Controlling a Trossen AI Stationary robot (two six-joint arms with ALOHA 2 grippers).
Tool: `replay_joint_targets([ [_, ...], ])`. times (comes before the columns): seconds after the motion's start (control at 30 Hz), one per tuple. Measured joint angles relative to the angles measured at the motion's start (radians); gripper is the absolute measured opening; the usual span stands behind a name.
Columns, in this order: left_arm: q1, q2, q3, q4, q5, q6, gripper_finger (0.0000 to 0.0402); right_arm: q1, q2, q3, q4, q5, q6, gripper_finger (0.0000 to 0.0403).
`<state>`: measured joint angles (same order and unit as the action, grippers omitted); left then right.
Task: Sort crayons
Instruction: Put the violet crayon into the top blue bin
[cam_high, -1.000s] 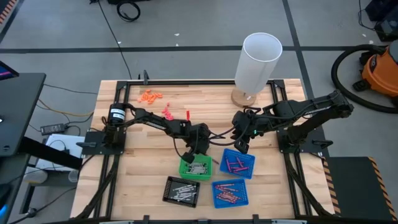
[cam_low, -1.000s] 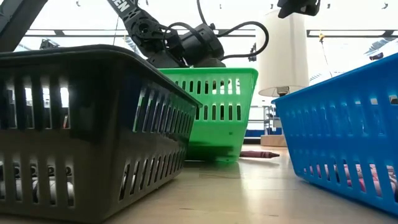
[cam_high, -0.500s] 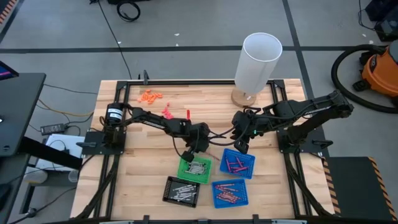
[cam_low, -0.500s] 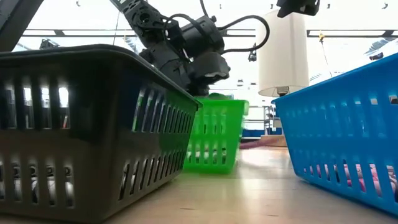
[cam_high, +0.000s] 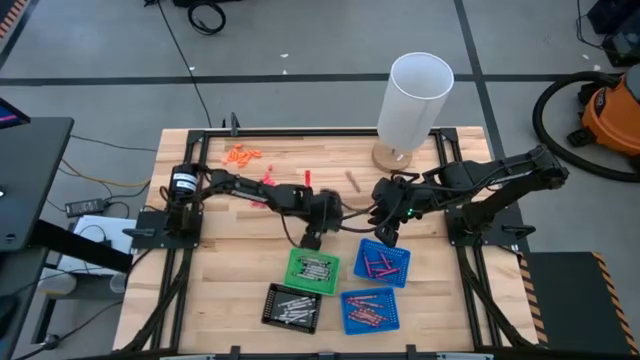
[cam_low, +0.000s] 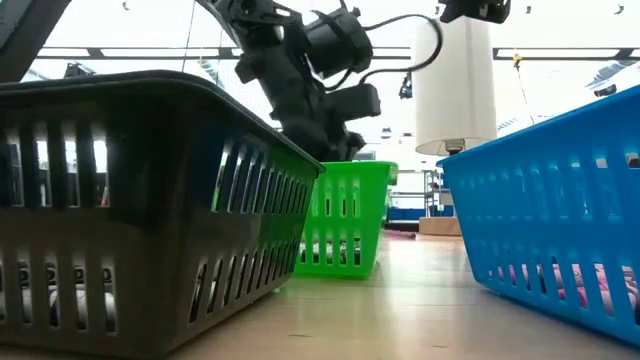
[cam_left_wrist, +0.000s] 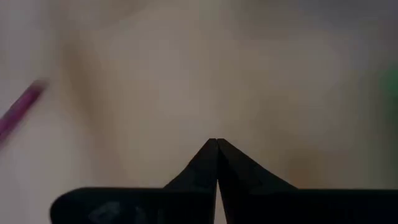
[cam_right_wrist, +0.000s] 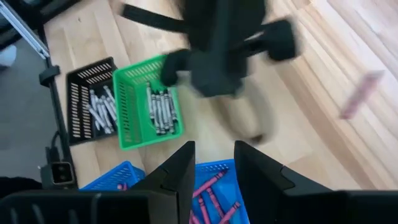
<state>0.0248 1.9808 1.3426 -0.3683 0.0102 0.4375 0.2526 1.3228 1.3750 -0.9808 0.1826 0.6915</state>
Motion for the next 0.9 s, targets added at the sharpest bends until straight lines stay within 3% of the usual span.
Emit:
replay_joint_targets([
  [0.1, 0.074, 0.000, 0.001, 0.011, -0.056, -0.063, 0.0015, 0.004, 0.000, 0.000, -0.015, 0.019, 0.060, 0.0118],
  [0.23, 0.201, -0.038, -0.021, -0.049, 0.201, -0.199, 0.0015, 0.006, 0.000, -0.003, -0.080, 0.055, 0.115, 0.0117],
  [0.3, 0.241, -0.078, -0.071, -0.049, 0.251, -0.236, 0.0015, 0.011, -0.001, -0.025, -0.090, 0.114, 0.118, 0.0117],
  [0.53, 0.262, -0.311, -0.261, 0.030, 0.236, -0.292, 0.0015, -0.008, 0.001, -0.135, -0.023, 0.163, 0.118, 0.0117],
  [0.9, 0.131, -0.595, -0.423, 0.202, 0.129, -0.542, 0.0015, -0.115, 0.000, -0.272, 0.179, 0.131, 0.109, 0.0117],
])
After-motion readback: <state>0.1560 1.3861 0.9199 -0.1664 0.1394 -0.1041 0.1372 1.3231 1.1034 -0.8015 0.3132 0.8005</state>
